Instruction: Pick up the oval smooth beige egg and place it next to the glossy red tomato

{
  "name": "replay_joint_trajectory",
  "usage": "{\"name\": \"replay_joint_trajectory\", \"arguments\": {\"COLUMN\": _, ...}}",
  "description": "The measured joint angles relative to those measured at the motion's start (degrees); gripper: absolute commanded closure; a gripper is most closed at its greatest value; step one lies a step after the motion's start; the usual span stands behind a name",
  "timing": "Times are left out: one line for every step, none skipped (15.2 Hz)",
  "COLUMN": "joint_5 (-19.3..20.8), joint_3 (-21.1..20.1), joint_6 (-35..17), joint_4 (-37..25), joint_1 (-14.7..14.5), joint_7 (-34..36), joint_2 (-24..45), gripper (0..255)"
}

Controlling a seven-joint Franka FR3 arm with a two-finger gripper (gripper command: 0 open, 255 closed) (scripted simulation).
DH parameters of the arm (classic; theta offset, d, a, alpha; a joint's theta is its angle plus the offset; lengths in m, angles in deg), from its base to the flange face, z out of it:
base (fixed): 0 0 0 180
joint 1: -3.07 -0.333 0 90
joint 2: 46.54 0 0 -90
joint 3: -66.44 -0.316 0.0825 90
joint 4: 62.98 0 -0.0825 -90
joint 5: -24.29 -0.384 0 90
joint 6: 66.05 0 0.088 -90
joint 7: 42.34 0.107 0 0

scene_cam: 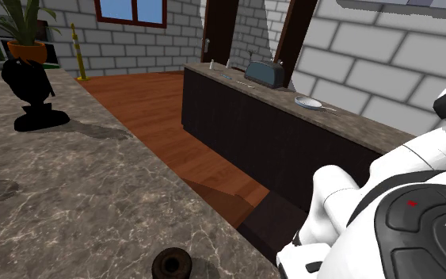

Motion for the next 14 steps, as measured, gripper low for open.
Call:
{"name": "replay_joint_trajectory", "arguments": {"joint_5": -0.13, "joint_3": -0.43, "joint_6": -0.89, "joint_4": 0.57, "joint_1": 0.08, "joint_7": -0.04, "joint_2": 0.30, "gripper": 255}}
{"name": "replay_joint_trajectory", "arguments": {"joint_5": -0.37, "joint_3": -0.67, "joint_6": -1.45, "joint_4": 1.15, "joint_1": -0.04, "joint_7": -0.05, "joint_2": 0.24, "gripper": 255}}
{"name": "replay_joint_trajectory", "arguments": {"joint_5": -0.65, "joint_3": -1.12, "joint_6": -2.27, "joint_4": 1.80, "joint_1": -0.12, "joint_7": 0.00, "joint_2": 0.35, "gripper": 255}}
{"name": "replay_joint_trajectory", "arguments": {"joint_5": -0.72, "joint_3": -1.32, "joint_6": -2.94, "joint_4": 2.35, "joint_1": -0.07, "joint_7": -0.18, "joint_2": 0.50, "gripper": 255}}
{"name": "replay_joint_trajectory", "arguments": {"joint_5": -0.86, "joint_3": -1.72, "joint_6": -3.82, "joint_4": 2.93, "joint_1": 0.01, "joint_7": -0.25, "joint_2": 0.78, "gripper": 255}}
{"name": "replay_joint_trajectory", "arguments": {"joint_5": -1.06, "joint_3": -2.15, "joint_6": -4.72, "joint_4": 3.58, "joint_1": 0.02, "joint_7": -0.28, "joint_2": 1.01, "gripper": 255}}
{"name": "replay_joint_trajectory", "arguments": {"joint_5": -1.18, "joint_3": -2.52, "joint_6": -5.51, "joint_4": 4.06, "joint_1": 0.10, "joint_7": -0.34, "joint_2": 1.30, "gripper": 255}}
{"name": "replay_joint_trajectory", "arguments": {"joint_5": -1.32, "joint_3": -2.90, "joint_6": -6.44, "joint_4": 4.71, "joint_1": 0.17, "joint_7": -0.47, "joint_2": 1.58, "gripper": 255}}
{"name": "replay_joint_trajectory", "arguments": {"joint_5": -1.38, "joint_3": -3.35, "joint_6": -7.28, "joint_4": 5.08, "joint_1": 0.33, "joint_7": -0.47, "joint_2": 2.02, "gripper": 255}}
{"name": "replay_joint_trajectory", "arguments": {"joint_5": -1.41, "joint_3": -3.70, "joint_6": -7.99, "joint_4": 5.39, "joint_1": 0.49, "joint_7": -0.52, "joint_2": 2.42, "gripper": 255}}
{"name": "replay_joint_trajectory", "arguments": {"joint_5": -1.73, "joint_3": -4.09, "joint_6": -8.69, "joint_4": 5.99, "joint_1": 0.34, "joint_7": -0.44, "joint_2": 2.46, "gripper": 255}}
{"name": "replay_joint_trajectory", "arguments": {"joint_5": -1.79, "joint_3": -4.42, "joint_6": -9.56, "joint_4": 6.52, "joint_1": 0.49, "joint_7": -0.61, "joint_2": 2.81, "gripper": 255}}
{"name": "replay_joint_trajectory", "arguments": {"joint_5": -1.94, "joint_3": -4.93, "joint_6": -10.64, "joint_4": 7.16, "joint_1": 0.61, "joint_7": -0.68, "joint_2": 3.27, "gripper": 255}}
{"name": "replay_joint_trajectory", "arguments": {"joint_5": -2.05, "joint_3": -5.37, "joint_6": -11.58, "joint_4": 7.70, "joint_1": 0.73, "joint_7": -0.74, "joint_2": 3.66, "gripper": 255}}
